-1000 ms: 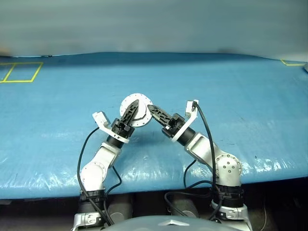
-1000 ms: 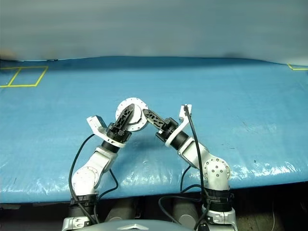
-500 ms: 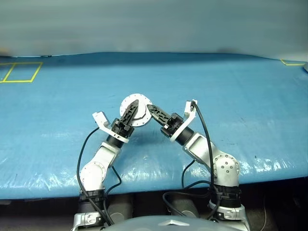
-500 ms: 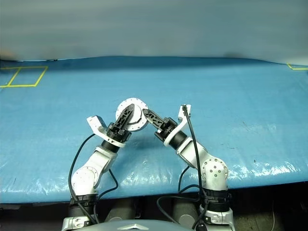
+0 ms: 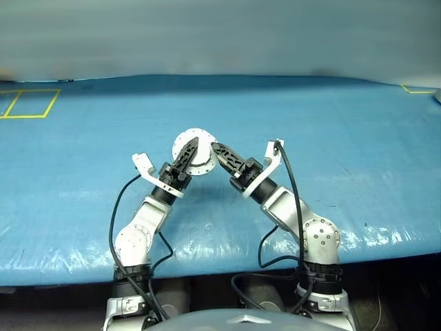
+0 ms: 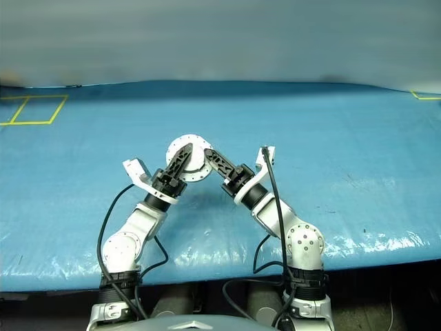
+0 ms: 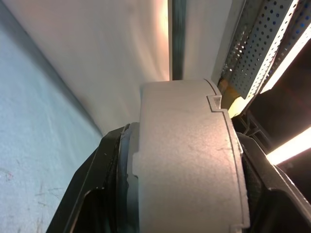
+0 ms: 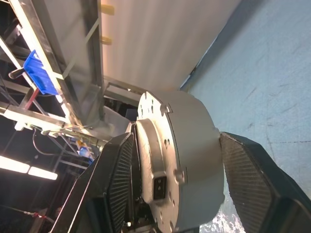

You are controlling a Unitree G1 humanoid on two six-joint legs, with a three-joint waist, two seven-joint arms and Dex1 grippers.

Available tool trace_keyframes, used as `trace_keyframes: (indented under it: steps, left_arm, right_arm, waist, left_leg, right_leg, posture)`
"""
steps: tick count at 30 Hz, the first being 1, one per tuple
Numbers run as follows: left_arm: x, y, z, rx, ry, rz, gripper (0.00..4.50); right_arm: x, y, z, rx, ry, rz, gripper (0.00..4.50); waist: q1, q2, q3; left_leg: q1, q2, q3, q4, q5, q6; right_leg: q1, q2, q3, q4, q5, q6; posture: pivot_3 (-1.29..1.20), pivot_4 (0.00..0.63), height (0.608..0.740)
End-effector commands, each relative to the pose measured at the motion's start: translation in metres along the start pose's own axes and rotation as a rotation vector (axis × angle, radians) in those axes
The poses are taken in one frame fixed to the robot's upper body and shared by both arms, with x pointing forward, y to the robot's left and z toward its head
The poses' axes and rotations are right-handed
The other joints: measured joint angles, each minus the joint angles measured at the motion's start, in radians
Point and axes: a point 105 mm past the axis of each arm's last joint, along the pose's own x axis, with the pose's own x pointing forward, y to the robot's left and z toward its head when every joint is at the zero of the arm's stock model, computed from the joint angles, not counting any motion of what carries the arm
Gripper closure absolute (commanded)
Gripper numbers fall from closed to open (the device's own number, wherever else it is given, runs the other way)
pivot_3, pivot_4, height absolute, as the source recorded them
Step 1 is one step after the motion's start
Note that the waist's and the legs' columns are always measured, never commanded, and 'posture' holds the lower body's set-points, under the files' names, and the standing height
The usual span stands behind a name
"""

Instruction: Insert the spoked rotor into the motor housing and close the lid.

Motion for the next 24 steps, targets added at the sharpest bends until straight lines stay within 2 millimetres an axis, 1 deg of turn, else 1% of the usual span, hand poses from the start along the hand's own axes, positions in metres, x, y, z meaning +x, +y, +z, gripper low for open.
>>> trace_keyframes:
  steps: [1, 4, 7, 11, 14, 16, 18, 22, 24]
  left_arm:
    - [0.002, 0.000, 0.022, 0.059, -0.084, 0.002, 1.89]
    - [0.002, 0.001, 0.038, 0.095, -0.144, 0.009, 1.89]
    - [0.002, 0.008, 0.052, 0.138, -0.189, 0.054, 1.89]
    - [-0.001, 0.030, 0.073, 0.200, -0.255, 0.179, 1.89]
    - [-0.001, 0.042, 0.075, 0.218, -0.249, 0.239, 1.89]
    - [-0.001, 0.051, 0.074, 0.220, -0.233, 0.268, 1.89]
    - [-0.002, 0.058, 0.077, 0.230, -0.248, 0.310, 1.89]
    - [-0.007, 0.072, 0.084, 0.260, -0.278, 0.393, 1.89]
    - [-0.010, 0.076, 0.088, 0.252, -0.293, 0.405, 1.89]
  right_arm:
    - [0.002, 0.019, 0.005, -0.016, -0.020, 0.077, 1.56]
    - [0.001, 0.016, 0.006, -0.038, -0.031, 0.053, 1.56]
    - [0.000, 0.012, 0.010, -0.063, -0.051, 0.024, 1.56]
    - [-0.001, 0.004, 0.011, -0.170, -0.054, -0.037, 1.56]
    - [-0.002, 0.003, 0.007, -0.226, -0.040, -0.051, 1.56]
    - [-0.003, 0.001, 0.006, -0.257, -0.037, -0.062, 1.56]
    - [-0.004, -0.004, 0.010, -0.327, -0.061, -0.102, 1.56]
    - [-0.014, -0.018, 0.013, -0.474, -0.056, -0.189, 1.56]
    - [-0.022, -0.020, 0.010, -0.507, -0.037, -0.179, 1.56]
  waist:
    - [-0.001, 0.000, 0.000]
    - [0.000, -0.001, 0.000]
    - [0.004, -0.002, 0.001]
    - [0.009, -0.002, 0.001]
    - [0.008, -0.002, 0.001]
    - [0.008, -0.002, 0.001]
    - [0.009, -0.002, 0.001]
    - [0.009, -0.004, 0.003]
    - [0.011, -0.005, 0.003]
  left_leg:
    - [0.000, 0.000, 0.000, 0.000, 0.000, 0.000]
    - [0.000, 0.000, 0.000, 0.000, 0.000, 0.000]
    - [-0.001, 0.000, 0.000, 0.000, 0.000, 0.000]
    - [-0.001, 0.000, 0.000, 0.001, 0.000, 0.000]
    - [-0.001, -0.001, 0.000, 0.001, 0.000, 0.000]
    - [-0.001, -0.001, 0.000, 0.000, 0.000, 0.000]
    - [-0.001, -0.001, 0.000, 0.000, 0.000, 0.000]
    - [-0.001, -0.001, 0.000, 0.000, 0.000, 0.000]
    - [-0.001, -0.001, 0.000, 0.000, 0.000, 0.000]
  right_leg:
    - [0.000, 0.000, 0.000, 0.000, 0.000, 0.000]
    - [0.000, 0.000, 0.000, 0.000, 0.000, 0.000]
    - [-0.001, 0.000, 0.000, 0.000, 0.001, -0.001]
    - [0.000, 0.000, 0.000, 0.000, 0.002, 0.000]
    - [0.000, 0.000, 0.000, -0.001, 0.002, 0.001]
    - [-0.001, 0.000, 0.000, -0.001, 0.004, 0.005]
    - [-0.001, 0.000, -0.001, -0.001, 0.004, 0.005]
    - [-0.001, 0.000, 0.000, -0.001, 0.005, 0.005]
    - [0.000, 0.000, 0.000, -0.001, 0.005, 0.006]
  posture:
    - [0.00, 0.150, 0.740]
    - [0.00, 0.150, 0.740]
    - [0.00, 0.150, 0.740]
    - [0.00, 0.150, 0.740]
    - [0.00, 0.150, 0.740]
    - [0.00, 0.150, 0.740]
    - [0.00, 0.150, 0.740]
    - [0.00, 0.150, 0.740]
    - [0.00, 0.150, 0.740]
